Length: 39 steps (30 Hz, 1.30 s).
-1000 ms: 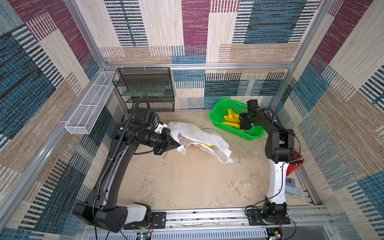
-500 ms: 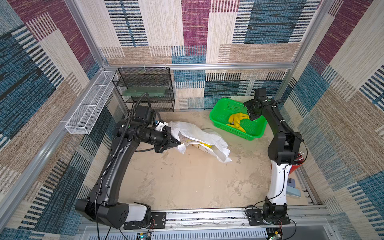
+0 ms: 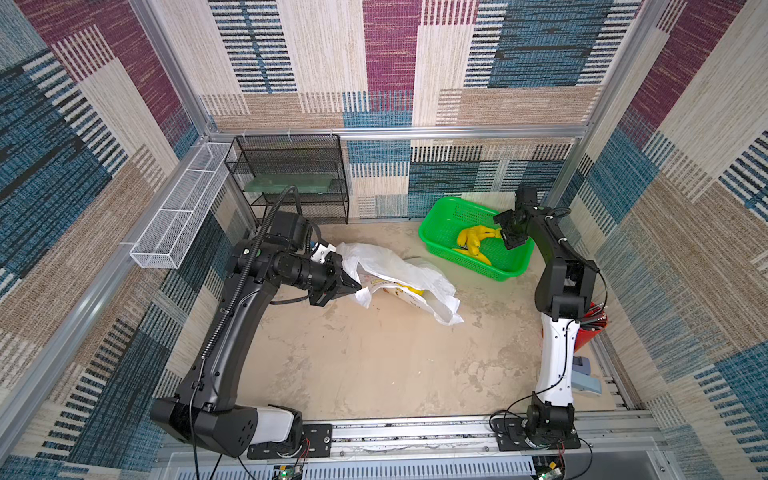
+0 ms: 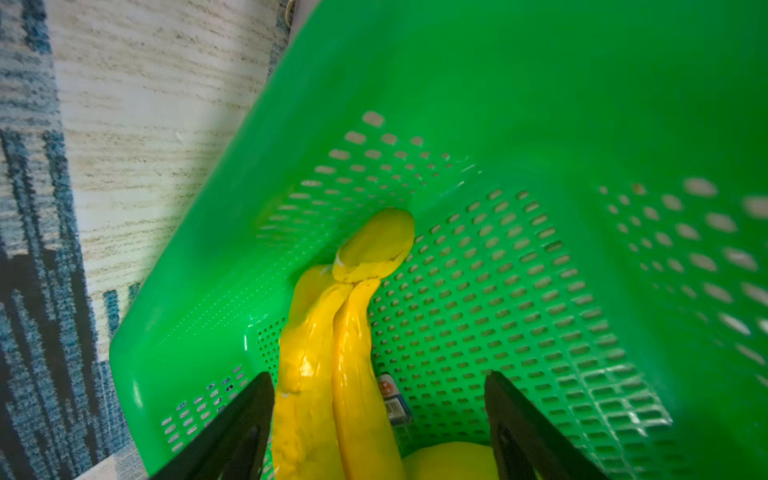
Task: Place the banana into a plastic bag & tie a knot
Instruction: Pick up the banana from the basket.
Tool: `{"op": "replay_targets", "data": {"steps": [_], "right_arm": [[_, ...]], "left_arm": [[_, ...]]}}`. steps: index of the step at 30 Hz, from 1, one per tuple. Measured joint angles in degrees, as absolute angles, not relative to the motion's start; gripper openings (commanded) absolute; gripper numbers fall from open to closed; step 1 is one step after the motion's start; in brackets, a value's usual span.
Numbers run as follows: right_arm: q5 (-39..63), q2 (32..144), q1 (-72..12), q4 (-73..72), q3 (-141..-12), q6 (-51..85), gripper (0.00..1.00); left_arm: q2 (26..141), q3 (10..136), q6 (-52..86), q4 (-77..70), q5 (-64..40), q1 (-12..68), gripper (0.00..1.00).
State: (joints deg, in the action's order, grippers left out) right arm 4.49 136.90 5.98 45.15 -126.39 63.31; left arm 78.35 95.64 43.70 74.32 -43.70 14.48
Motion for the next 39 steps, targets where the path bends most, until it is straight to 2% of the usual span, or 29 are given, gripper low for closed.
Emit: {"op": "replay_targets", "data": {"steps": [15, 20, 23, 29, 34, 39], "right_arm": [[6.1, 143.2, 6.5, 39.9, -129.5, 73.0, 0.76], [6.0, 143.7, 6.6, 39.3, -129.2, 75.1, 0.61], [6.0, 144.0, 6.7, 38.7, -128.8, 76.6, 0.41], [5.9, 143.3, 6.8, 38.5, -127.8, 79.1, 0.10], [5.3, 136.8, 6.3, 38.0, -120.0, 80.4, 0.00], [4.7, 128.0, 6.2, 35.8, -111.2, 81.2, 0.00]], "left_arm": [[77.4, 94.3, 43.7, 74.3, -43.7, 14.5, 0.00], [77.1, 94.3, 43.7, 74.3, -43.7, 14.5, 0.00], [77.0, 93.9, 43.7, 74.3, -43.7, 14.5, 0.00], [75.3, 91.4, 43.7, 74.3, -43.9, 14.5, 0.00], [73.1, 87.0, 43.3, 74.3, -43.9, 14.5, 0.00], [72.4, 84.6, 42.9, 74.3, -43.7, 14.5, 0.00]]}}
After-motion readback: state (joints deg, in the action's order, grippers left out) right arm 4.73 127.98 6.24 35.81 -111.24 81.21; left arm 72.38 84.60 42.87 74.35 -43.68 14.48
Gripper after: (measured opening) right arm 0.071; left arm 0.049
